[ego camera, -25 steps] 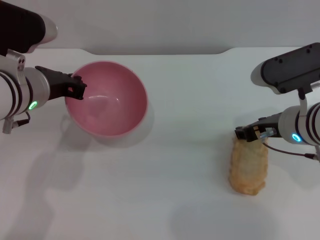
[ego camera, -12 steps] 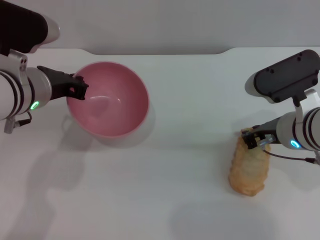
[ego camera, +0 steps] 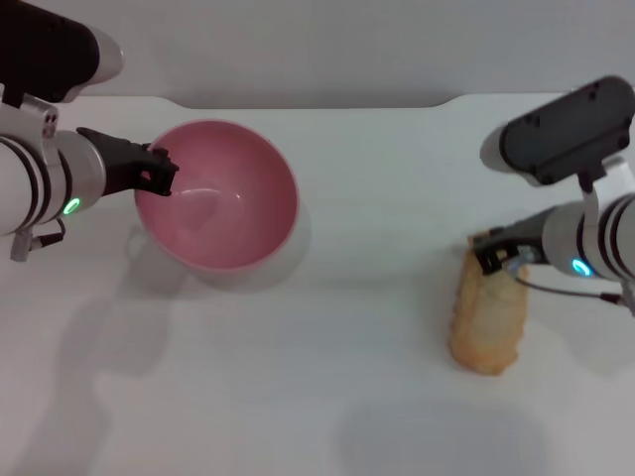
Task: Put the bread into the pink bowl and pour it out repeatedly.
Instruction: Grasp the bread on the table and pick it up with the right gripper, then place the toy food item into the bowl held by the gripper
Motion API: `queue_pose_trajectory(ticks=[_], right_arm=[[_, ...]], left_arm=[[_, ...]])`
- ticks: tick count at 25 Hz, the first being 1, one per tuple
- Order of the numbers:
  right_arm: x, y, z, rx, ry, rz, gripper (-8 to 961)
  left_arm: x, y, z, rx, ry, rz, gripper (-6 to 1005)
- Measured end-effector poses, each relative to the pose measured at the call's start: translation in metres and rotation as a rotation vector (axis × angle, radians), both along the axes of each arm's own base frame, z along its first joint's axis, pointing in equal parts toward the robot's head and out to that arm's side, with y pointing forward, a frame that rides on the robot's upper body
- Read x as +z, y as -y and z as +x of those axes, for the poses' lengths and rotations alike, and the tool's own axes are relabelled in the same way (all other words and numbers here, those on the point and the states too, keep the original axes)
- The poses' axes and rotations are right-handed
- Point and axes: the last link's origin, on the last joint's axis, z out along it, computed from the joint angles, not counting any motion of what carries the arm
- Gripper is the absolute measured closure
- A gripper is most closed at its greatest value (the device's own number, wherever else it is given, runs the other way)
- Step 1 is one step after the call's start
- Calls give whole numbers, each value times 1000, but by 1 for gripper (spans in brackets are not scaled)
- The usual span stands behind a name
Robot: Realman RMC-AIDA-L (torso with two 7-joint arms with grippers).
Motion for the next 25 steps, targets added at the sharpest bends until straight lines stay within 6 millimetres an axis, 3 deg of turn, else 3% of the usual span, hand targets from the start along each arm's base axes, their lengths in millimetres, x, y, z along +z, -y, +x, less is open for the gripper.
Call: queue_pose_trajectory(ticks=[7, 18, 25], right_arm=[[11, -7, -31, 83, -9, 18, 809], [27, -11, -98, 255, -49, 39, 911], [38, -13, -125, 332, -45, 65, 933]], left_arm=[[-3, -1, 3, -9, -4, -8, 950], [-14, -4, 15, -44, -13, -46, 950], [-18, -4, 19, -54, -12, -58, 949]])
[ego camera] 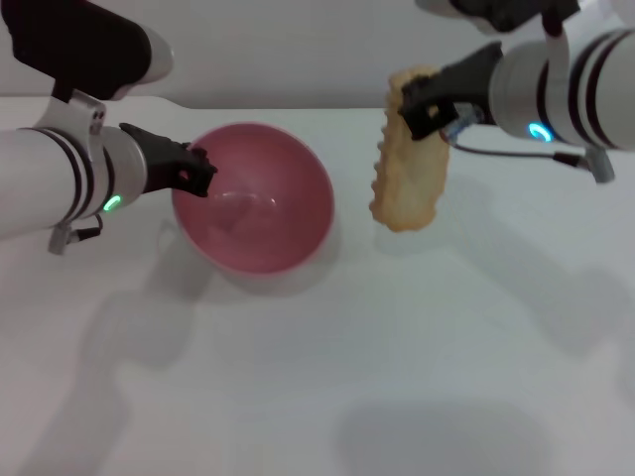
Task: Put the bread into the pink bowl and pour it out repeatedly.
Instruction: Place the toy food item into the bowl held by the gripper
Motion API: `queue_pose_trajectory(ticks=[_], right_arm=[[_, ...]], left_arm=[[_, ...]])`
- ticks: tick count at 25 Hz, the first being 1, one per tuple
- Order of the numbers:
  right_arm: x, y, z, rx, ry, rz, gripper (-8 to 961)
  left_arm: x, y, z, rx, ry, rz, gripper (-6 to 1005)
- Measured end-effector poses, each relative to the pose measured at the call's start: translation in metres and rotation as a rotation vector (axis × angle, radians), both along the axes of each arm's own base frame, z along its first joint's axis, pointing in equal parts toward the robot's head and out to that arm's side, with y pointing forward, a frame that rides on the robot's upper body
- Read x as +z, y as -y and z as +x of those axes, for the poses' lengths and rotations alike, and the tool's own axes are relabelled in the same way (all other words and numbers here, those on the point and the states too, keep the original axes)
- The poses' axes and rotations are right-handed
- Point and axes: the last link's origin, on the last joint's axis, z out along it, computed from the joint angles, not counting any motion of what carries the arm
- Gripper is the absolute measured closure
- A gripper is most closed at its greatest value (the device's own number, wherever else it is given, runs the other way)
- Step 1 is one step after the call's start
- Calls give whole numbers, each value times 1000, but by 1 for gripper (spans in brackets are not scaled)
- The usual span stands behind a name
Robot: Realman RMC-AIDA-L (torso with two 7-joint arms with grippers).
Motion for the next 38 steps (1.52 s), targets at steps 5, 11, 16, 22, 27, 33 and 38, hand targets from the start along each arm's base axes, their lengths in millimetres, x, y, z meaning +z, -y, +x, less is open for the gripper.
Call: queue_pose_trajectory(ticks=[5, 11, 16, 22, 27, 33, 38], right_arm=[[2, -3, -17, 47, 2, 3, 935], [-2, -6, -32, 102, -28, 6, 936], [-8, -8, -38, 118, -61, -8, 938], [-26, -12, -31, 103, -87, -53, 943], [-44, -15, -24, 94, -97, -93, 943], [-51, -13, -23, 125, -96, -98, 923], [-53, -10, -19, 117, -92, -104, 906]], left_arm=[[-9, 4, 5, -14, 3, -25, 949], [-21, 7, 18, -49, 15, -51, 949], [-21, 6, 21, -59, 21, -49, 949], [-21, 5, 24, -74, 30, -42, 949], [-20, 4, 26, -82, 33, -38, 949], [-18, 2, 26, -81, 33, -31, 949], [-17, 1, 26, -86, 28, -26, 950]])
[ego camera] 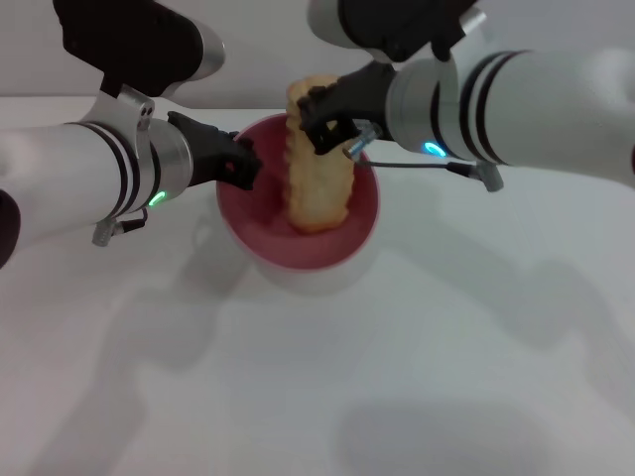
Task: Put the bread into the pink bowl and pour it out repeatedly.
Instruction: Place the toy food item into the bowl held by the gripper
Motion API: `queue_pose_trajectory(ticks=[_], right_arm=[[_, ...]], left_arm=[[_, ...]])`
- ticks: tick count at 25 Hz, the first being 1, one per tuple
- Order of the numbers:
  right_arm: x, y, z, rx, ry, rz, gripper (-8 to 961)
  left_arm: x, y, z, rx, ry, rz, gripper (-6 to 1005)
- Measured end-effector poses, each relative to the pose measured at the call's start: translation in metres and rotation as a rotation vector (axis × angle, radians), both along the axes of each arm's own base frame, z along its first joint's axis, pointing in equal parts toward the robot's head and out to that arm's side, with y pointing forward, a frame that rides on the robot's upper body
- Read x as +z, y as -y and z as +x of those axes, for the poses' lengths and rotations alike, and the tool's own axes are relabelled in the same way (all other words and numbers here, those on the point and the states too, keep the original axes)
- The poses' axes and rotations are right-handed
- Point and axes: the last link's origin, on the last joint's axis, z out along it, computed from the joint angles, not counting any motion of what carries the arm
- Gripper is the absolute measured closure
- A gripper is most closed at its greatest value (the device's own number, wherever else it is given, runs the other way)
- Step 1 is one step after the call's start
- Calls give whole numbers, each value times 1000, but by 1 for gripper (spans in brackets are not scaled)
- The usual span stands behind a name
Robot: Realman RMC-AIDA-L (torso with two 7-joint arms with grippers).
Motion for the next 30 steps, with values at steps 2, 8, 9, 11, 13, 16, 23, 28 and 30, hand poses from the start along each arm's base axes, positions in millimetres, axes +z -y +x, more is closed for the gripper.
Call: queue_pose_trajectory(ticks=[2, 8, 9, 11, 13, 16, 23, 28, 30], right_arm=[[2, 1, 2, -7, -11, 6, 899], [9, 2, 4, -19, -39, 25, 800], [9, 2, 5, -20, -39, 25, 758], [9, 2, 5, -23, -37, 25, 672], [9, 2, 6, -27, -38, 27, 534], [12, 0, 10, -43, -33, 51, 452], [40, -6, 29, -140, -89, 175, 432], [59, -7, 41, -186, -124, 226, 432], [63, -6, 43, -190, -130, 235, 432]], left_arm=[[0, 0, 0, -3, 1, 3, 950], [0, 1, -2, -28, -18, 7, 950], [0, 1, -3, -39, -28, 5, 950], [-1, 2, -4, -52, -46, -3, 950], [-1, 3, -5, -52, -50, -4, 949], [2, 3, -7, -56, -49, 17, 949], [8, -1, -5, -102, -35, 74, 949], [13, -5, -5, -112, -19, 105, 950], [13, -5, -5, -112, -15, 108, 950]])
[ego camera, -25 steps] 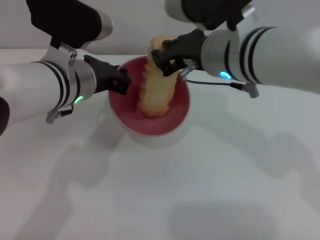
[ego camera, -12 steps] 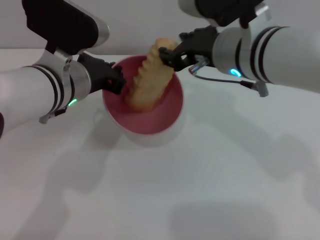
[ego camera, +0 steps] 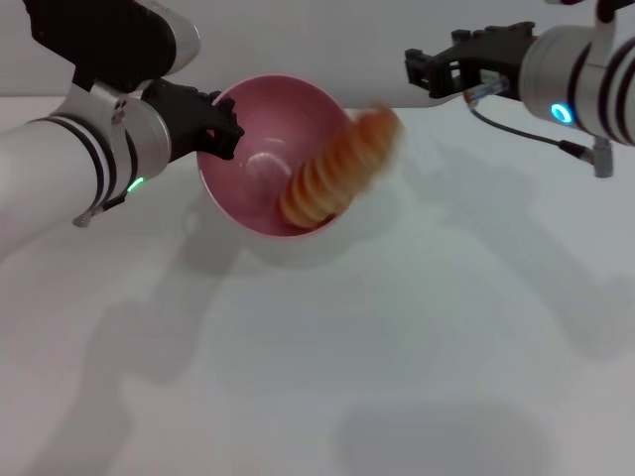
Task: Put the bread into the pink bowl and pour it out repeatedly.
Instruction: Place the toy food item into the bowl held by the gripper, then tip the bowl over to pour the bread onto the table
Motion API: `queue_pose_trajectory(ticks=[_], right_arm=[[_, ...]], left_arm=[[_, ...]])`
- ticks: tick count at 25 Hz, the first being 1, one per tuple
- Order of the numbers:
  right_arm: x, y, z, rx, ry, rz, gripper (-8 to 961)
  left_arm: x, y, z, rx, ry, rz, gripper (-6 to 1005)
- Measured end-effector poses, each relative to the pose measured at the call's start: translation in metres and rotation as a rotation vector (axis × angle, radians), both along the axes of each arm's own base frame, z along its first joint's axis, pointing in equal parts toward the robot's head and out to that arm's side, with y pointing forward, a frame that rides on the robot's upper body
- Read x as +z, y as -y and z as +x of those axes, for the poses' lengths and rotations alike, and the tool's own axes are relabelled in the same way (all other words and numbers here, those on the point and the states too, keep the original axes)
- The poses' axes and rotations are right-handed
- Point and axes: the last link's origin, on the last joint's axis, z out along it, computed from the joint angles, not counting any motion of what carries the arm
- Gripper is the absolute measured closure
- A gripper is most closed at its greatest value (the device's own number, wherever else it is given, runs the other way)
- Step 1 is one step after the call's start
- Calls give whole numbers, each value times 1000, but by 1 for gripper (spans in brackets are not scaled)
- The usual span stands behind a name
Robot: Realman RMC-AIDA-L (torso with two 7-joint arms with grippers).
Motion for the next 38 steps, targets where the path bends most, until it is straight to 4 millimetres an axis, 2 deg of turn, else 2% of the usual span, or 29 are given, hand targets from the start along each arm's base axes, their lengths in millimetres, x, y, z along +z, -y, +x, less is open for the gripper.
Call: queue_pose_trajectory(ticks=[3, 6, 9, 10, 11, 17, 24, 38], right_arm=[[0, 1, 2, -8, 3, -1, 432], [3, 1, 15, -46, -3, 12, 432], [15, -1, 40, -119, -22, 58, 432], [24, -2, 58, -176, -28, 86, 432], [24, -2, 58, -176, -28, 86, 432], [36, 6, 97, -291, -34, 122, 432], [34, 11, 112, -335, -25, 115, 432], [31, 11, 117, -354, -16, 100, 432]], left_arm=[[-2, -1, 0, -5, 7, 2, 949], [-3, -3, 0, -19, 5, 11, 949], [-3, -5, -4, -46, -4, 28, 949], [-3, -5, -5, -51, -6, 31, 949], [-4, -5, -7, -60, -12, 35, 949], [-11, -2, -12, -163, -31, 69, 950], [-18, 2, -20, -273, -69, 112, 950], [-32, 20, -21, -501, -279, 133, 949]])
